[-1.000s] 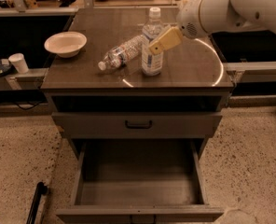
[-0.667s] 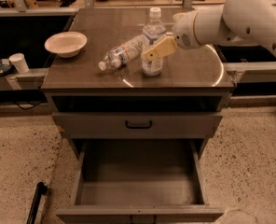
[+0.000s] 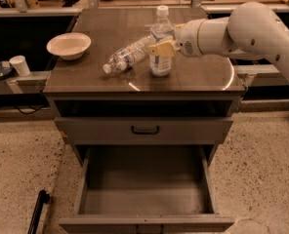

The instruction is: Place blue plastic bottle into middle drawer

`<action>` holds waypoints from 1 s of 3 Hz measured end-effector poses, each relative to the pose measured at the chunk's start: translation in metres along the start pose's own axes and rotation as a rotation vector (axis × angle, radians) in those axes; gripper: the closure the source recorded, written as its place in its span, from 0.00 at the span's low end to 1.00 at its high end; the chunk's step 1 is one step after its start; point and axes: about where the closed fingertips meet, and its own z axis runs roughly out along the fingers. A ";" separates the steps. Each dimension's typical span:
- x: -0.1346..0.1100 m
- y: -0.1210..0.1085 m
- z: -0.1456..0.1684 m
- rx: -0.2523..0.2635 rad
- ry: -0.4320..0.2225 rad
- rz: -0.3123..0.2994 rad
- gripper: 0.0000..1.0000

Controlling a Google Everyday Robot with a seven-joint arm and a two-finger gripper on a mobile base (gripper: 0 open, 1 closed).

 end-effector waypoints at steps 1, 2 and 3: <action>0.000 -0.001 -0.003 -0.092 -0.129 0.027 0.79; -0.030 0.041 -0.022 -0.273 -0.295 -0.098 1.00; -0.037 0.091 -0.043 -0.386 -0.344 -0.270 1.00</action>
Offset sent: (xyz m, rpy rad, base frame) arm -0.1252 0.0429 0.0537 0.1098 -0.5159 0.7627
